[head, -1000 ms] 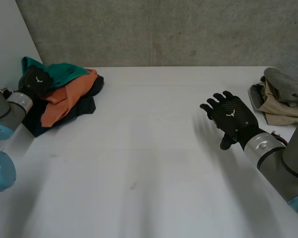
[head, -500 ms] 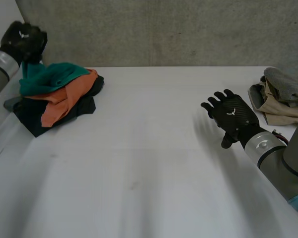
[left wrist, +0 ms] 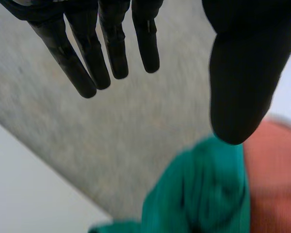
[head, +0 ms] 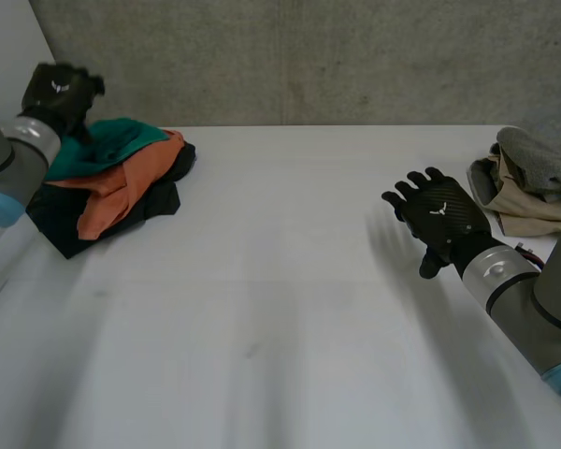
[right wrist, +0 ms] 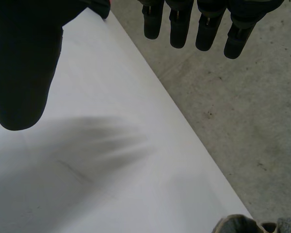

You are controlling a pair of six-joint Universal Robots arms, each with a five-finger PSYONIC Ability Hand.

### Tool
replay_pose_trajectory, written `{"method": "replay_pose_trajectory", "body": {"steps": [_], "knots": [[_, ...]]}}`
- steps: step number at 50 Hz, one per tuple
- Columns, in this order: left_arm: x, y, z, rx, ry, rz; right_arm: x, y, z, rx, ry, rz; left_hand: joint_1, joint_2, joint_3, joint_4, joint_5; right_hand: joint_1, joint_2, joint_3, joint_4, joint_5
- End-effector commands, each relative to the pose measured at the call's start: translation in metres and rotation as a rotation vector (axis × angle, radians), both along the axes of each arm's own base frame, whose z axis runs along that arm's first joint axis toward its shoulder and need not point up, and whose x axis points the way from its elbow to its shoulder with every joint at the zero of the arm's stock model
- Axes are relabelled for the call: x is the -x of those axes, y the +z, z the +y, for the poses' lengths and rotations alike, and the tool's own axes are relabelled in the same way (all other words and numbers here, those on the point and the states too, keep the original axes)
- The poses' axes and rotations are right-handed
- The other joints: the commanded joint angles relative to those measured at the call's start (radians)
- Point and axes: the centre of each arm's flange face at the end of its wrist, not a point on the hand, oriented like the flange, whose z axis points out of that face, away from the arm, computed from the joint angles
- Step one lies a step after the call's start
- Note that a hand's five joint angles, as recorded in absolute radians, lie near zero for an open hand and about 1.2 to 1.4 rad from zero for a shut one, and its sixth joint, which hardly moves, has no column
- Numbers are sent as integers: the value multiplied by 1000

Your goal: Fold the laundry.

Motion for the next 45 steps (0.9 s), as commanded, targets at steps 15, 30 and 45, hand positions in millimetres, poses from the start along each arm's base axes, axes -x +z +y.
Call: {"method": "replay_pose_trajectory", "body": {"steps": [15,30,45], "knots": [[-55,-107,-50,16,-21,-449,3,-8,-5,13,-3,49,178,175,179,174,169,-49,-33,-31,-33,-48],[-70,-120,-58,114,12,-585,5,-4,-7,27,-9,50,911,907,911,906,902,-49,-33,-31,-33,-48],[-2,49,-20,355,-18,-315,3,-4,-6,45,-7,85,912,908,912,907,903,-49,-33,-31,-33,-48]]}}
